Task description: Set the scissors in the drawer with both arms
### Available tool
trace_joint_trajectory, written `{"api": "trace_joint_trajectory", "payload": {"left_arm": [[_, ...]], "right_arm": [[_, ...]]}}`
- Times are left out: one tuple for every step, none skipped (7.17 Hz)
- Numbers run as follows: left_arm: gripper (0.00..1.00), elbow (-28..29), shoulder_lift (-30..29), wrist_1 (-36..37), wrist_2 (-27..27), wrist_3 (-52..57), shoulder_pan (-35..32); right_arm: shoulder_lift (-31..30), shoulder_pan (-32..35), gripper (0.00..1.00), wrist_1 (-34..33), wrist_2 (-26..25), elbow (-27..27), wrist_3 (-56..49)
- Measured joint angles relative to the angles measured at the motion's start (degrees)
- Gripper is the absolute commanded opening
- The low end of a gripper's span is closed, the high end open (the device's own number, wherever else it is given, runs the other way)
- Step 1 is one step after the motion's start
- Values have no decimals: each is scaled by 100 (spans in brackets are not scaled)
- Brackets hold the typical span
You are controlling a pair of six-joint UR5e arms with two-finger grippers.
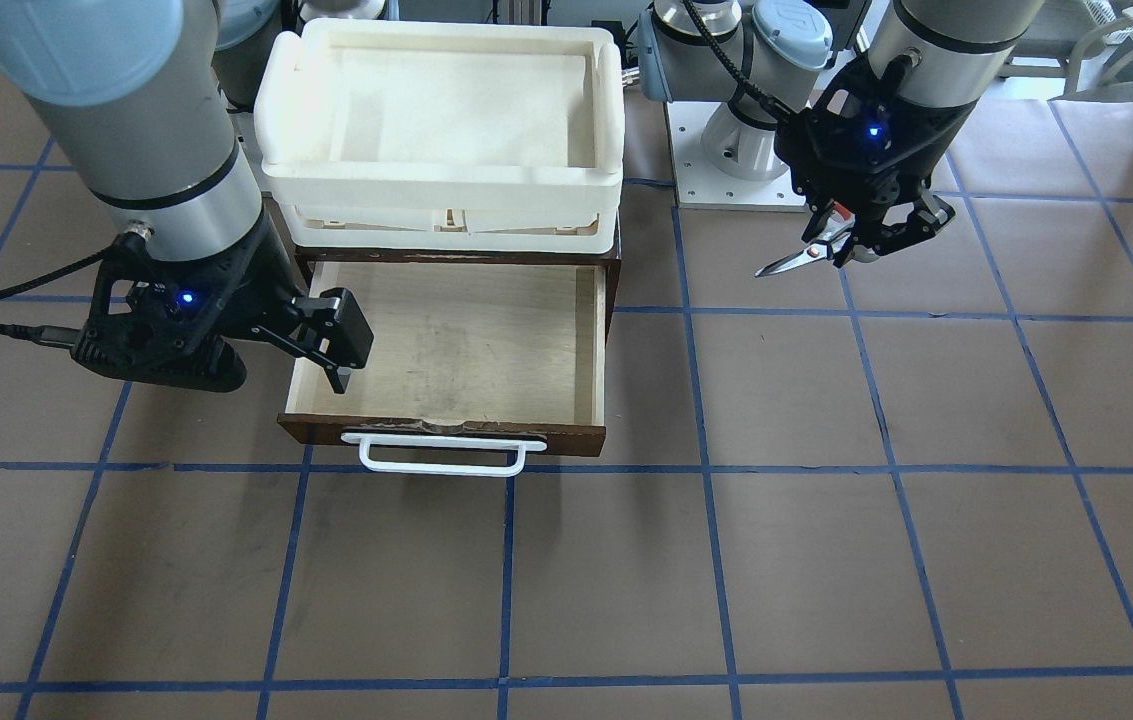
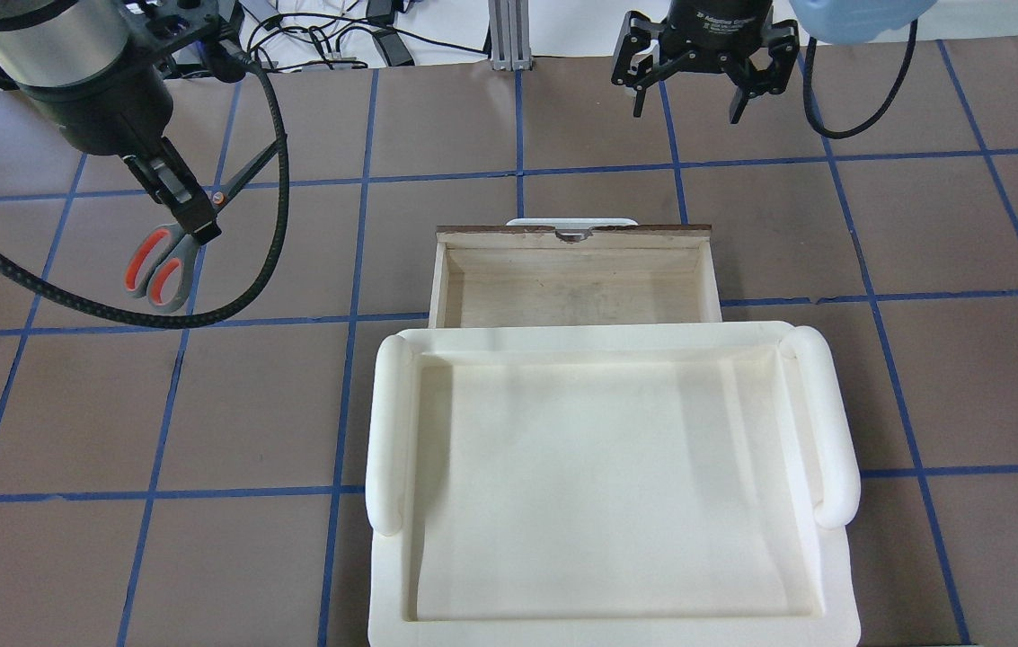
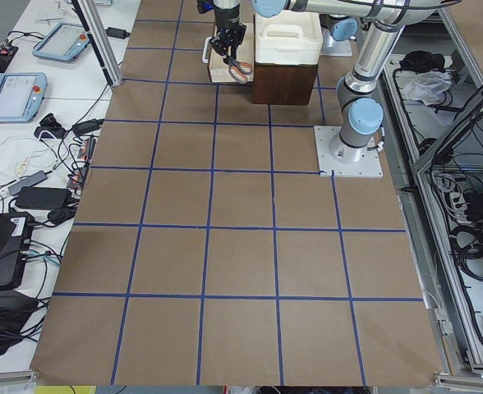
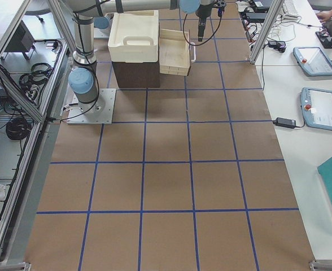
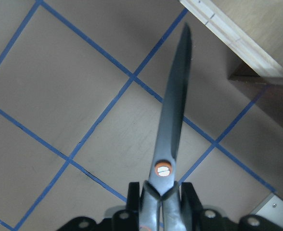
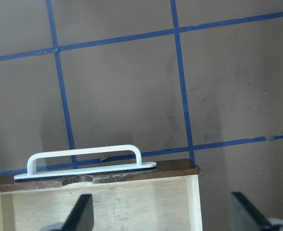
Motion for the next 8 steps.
{"api": "trace_joint_trajectory", "payload": {"left_arm": [[11, 0, -24, 3, 72, 586, -85], [9, 0, -49, 28, 93, 1171, -175], [9, 4, -76, 62, 71, 1719, -250], [9, 8, -110, 135, 45, 2142, -322], [9, 14, -168, 242, 16, 2363, -385], [9, 20, -241, 296, -11, 2440, -425], [9, 31, -325, 317, -12, 2471, -481], [9, 65, -425, 330, 3, 2478, -614]], "right_arm": [[-249, -27, 100, -3, -4, 204, -194], [-475, -40, 100, -40, -4, 409, -265], [-617, -49, 100, -40, -57, 540, -307], [-709, -49, 100, -21, -156, 595, -349], [-798, -49, 100, -6, -209, 616, -380], [-857, -49, 100, 9, -192, 624, -390], [-875, -56, 100, 20, -46, 629, -392], [-886, -77, 100, 22, 142, 635, -391]]}}
